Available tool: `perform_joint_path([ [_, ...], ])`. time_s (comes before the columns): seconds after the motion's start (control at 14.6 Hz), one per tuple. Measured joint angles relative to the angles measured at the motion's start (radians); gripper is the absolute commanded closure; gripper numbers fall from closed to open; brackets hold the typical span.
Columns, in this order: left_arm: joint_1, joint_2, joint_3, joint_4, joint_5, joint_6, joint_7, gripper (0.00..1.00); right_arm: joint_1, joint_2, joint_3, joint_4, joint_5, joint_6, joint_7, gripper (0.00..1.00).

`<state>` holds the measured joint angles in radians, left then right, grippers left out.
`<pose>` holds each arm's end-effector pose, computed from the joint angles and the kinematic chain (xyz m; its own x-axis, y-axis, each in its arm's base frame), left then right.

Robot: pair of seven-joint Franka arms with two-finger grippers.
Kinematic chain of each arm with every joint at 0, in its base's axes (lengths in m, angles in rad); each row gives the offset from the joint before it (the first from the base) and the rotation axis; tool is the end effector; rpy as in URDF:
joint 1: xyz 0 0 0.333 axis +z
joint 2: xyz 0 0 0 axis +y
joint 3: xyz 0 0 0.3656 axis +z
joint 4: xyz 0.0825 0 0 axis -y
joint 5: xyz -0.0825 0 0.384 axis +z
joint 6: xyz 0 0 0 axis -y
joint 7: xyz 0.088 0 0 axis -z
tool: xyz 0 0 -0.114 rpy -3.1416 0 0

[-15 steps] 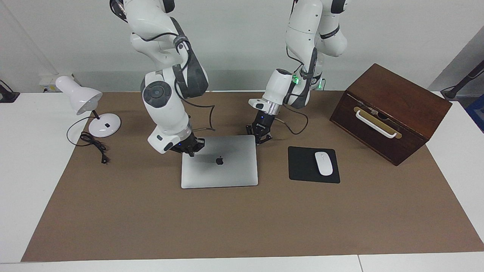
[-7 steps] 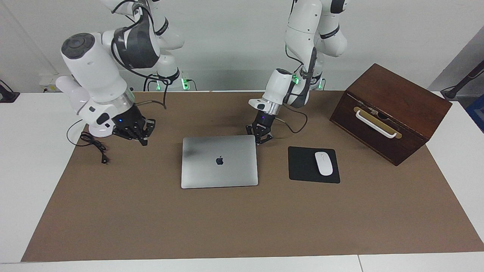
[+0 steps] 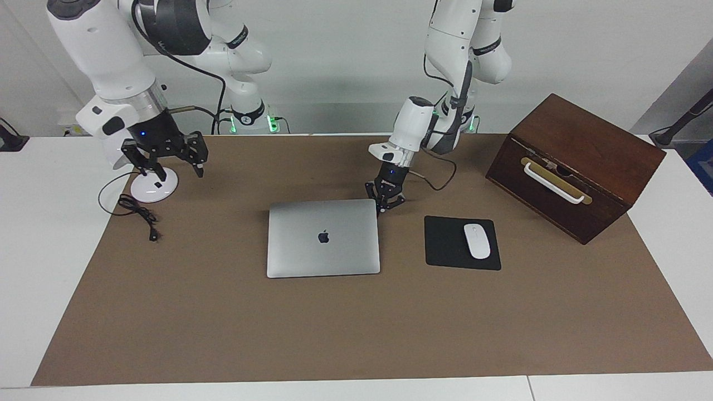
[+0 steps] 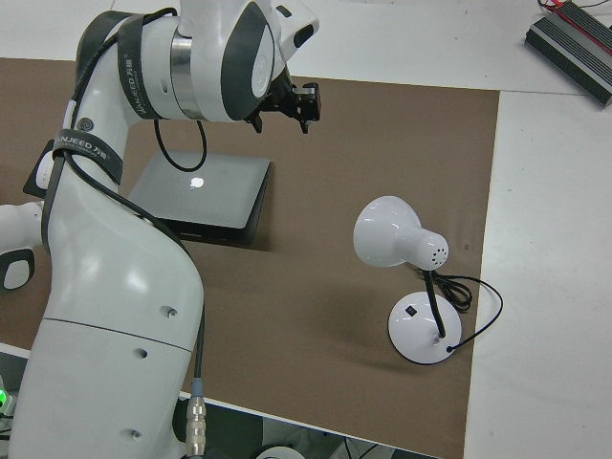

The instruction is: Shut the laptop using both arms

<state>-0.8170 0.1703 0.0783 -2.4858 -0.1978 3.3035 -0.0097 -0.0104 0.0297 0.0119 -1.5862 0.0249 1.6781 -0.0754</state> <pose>0.4072 -0.3438 0.3399 0.7069 -0.3805 0.5963 -0.5266 -0.8459 0.0846 0.5756 0.0033 0.6528 0.9952 0.0741 0.0639 0.0756 -0.9969 -0.0205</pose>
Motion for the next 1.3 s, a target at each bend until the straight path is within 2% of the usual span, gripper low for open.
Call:
perform_joint_path([
  [0.21, 0.001, -0.098, 0.003, -0.002, -0.002, -0.140, -0.010, 1.00, -0.031, -0.014, -0.002, -0.001, 0.000, -0.027, 0.001, 0.00],
  [0.55, 0.058, -0.314, 0.009, 0.007, -0.003, -0.482, -0.012, 1.00, -0.054, -0.022, -0.003, -0.013, 0.000, -0.034, 0.007, 0.00],
  [0.82, 0.150, -0.469, 0.011, 0.114, -0.002, -0.874, -0.011, 1.00, -0.055, -0.022, -0.003, -0.013, 0.000, -0.034, 0.007, 0.00],
  [1.03, 0.226, -0.532, 0.011, 0.228, 0.019, -1.127, -0.010, 1.00, -0.055, -0.022, -0.003, -0.013, 0.000, -0.034, 0.007, 0.00],
  [1.3, 0.305, -0.542, 0.012, 0.359, 0.080, -1.355, -0.007, 1.00, -0.055, -0.022, -0.003, -0.013, 0.000, -0.034, 0.007, 0.00],
])
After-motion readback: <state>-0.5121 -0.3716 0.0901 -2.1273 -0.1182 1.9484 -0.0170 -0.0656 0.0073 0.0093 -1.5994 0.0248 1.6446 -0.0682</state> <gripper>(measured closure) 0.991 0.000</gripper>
